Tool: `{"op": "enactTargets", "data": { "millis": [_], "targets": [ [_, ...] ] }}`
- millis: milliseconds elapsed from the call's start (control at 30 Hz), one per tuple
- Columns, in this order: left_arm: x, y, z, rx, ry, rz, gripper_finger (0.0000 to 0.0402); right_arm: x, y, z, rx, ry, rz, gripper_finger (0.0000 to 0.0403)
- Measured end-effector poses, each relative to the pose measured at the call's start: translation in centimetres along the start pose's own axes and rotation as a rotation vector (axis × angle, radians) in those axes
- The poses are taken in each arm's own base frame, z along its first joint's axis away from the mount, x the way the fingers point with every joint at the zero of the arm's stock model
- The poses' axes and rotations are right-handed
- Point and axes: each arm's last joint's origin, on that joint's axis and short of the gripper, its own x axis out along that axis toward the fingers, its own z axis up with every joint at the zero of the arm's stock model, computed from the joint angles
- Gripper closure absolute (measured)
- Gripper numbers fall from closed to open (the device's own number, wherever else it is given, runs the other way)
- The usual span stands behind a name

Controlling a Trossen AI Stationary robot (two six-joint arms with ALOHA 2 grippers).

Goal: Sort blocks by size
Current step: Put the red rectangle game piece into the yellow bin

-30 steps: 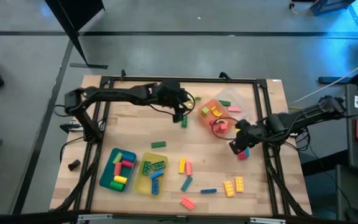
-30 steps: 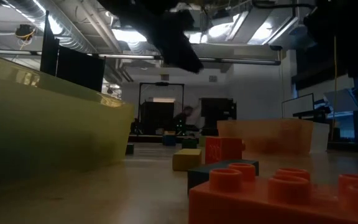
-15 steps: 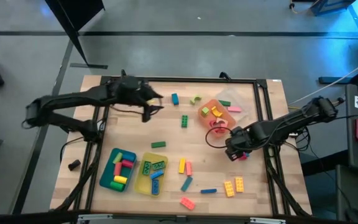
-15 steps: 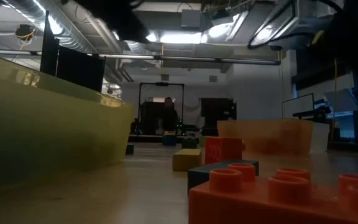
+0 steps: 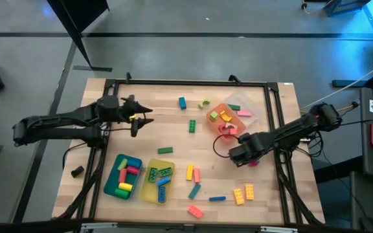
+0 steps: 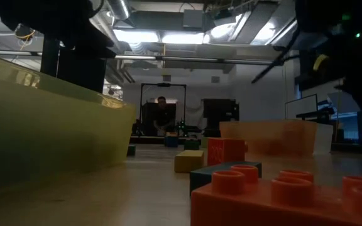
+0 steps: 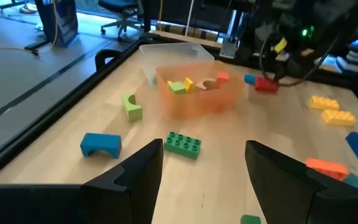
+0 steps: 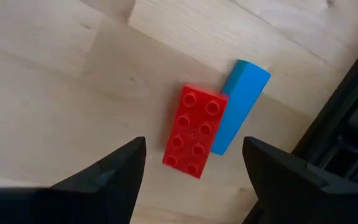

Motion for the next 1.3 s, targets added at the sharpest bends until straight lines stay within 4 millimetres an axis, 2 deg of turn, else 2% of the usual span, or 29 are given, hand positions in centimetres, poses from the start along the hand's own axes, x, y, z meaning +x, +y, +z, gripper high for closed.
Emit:
{"op": "enactTargets", "data": {
  "millis": [300,800,967,1200,1300],
  "targets": [
    [-1.4,0.0,-0.4,-0.015,-0.063,-0.006,0.019,2.7,1.6,0.3,0.005,0.016,-0.13,0.0137],
    [-1.8,-0.1,-0.3,-0.021,-0.084,-0.009,0.019,4.6,2.5,0.4,0.005,0.031,-0.191,0.0139],
    [-1.8,-0.1,-0.3,-0.021,-0.084,-0.009,0.019,5.4,2.5,0.5,0.004,0.038,-0.145,0.0172],
    [-1.8,-0.1,-0.3,-0.022,-0.085,-0.009,0.019,5.6,2.3,0.4,0.004,0.044,-0.139,0.0255],
    [-1.8,-0.1,-0.3,-0.025,-0.085,-0.009,0.019,5.3,2.5,0.4,-0.016,0.047,-0.14,0.0261]
  ]
}}
